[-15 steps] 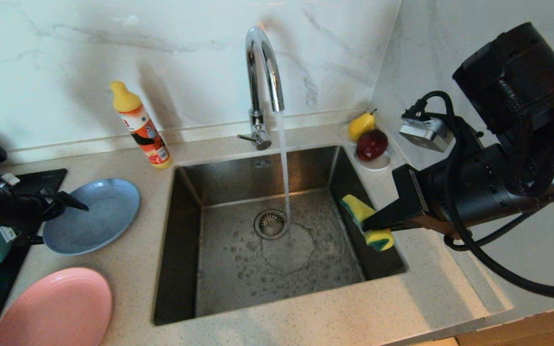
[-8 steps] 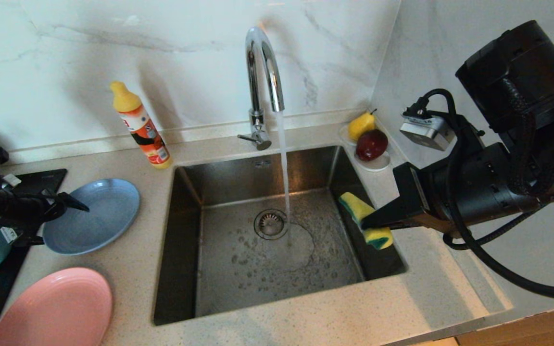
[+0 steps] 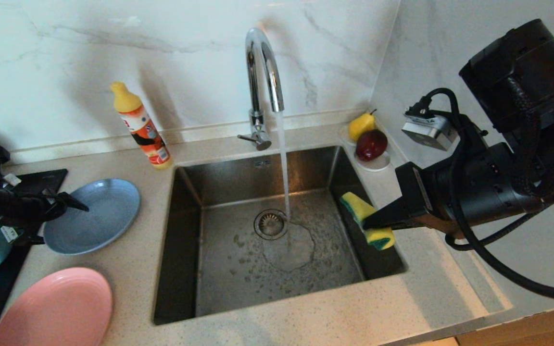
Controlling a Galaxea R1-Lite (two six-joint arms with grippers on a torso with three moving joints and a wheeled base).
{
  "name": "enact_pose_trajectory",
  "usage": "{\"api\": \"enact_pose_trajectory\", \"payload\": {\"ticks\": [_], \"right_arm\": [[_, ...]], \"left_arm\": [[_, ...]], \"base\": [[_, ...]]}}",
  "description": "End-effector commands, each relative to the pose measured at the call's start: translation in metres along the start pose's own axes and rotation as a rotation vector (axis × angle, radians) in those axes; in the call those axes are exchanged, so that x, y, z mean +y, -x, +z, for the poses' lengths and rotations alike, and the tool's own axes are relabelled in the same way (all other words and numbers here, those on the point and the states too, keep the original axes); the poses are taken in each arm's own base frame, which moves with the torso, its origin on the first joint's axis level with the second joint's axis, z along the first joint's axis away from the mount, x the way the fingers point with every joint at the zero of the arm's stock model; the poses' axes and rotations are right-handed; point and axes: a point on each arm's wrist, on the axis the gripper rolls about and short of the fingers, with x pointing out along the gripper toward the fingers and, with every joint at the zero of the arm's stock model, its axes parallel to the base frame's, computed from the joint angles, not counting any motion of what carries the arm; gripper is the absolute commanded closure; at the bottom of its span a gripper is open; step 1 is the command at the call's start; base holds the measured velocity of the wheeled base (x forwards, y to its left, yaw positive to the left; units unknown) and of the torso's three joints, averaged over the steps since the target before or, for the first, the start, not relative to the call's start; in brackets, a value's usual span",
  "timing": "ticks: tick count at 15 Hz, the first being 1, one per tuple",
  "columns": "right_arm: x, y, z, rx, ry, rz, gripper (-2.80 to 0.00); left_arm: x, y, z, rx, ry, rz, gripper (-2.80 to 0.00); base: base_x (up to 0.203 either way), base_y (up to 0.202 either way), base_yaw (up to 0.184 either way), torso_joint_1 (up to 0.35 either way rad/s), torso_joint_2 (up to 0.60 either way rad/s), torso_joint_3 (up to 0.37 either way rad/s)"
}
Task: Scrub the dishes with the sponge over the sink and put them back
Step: Wash the plate
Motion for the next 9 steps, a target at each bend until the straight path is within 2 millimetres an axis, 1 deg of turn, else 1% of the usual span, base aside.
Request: {"api": "enact_pose_trajectory", "payload": {"ticks": [1,4,9], "right_arm": [[0.0002,0.0003,-0.0003,0.003,-0.004,0.001,0.00],[-0.0002,0.0008,-0.0003,0.002,-0.005,0.000,0.00],[-0.0008,0.0010,0.0005,-0.002,-0.006,0.001,0.00]], "left_arm": [[0.0005,-0.0021,0.0021,-0.003,0.004,0.006,0.00],[-0.0022,0.0003,0.0053,-0.018,-0.002,0.004,0.00],[-0.0013,-0.0012,0.0060,-0.030,-0.001,0.032,0.00]], "base": [[0.000,0.000,0.000,0.000,0.00,0.000],[0.000,0.000,0.000,0.000,0.00,0.000],[0.000,0.000,0.000,0.000,0.00,0.000]]}}
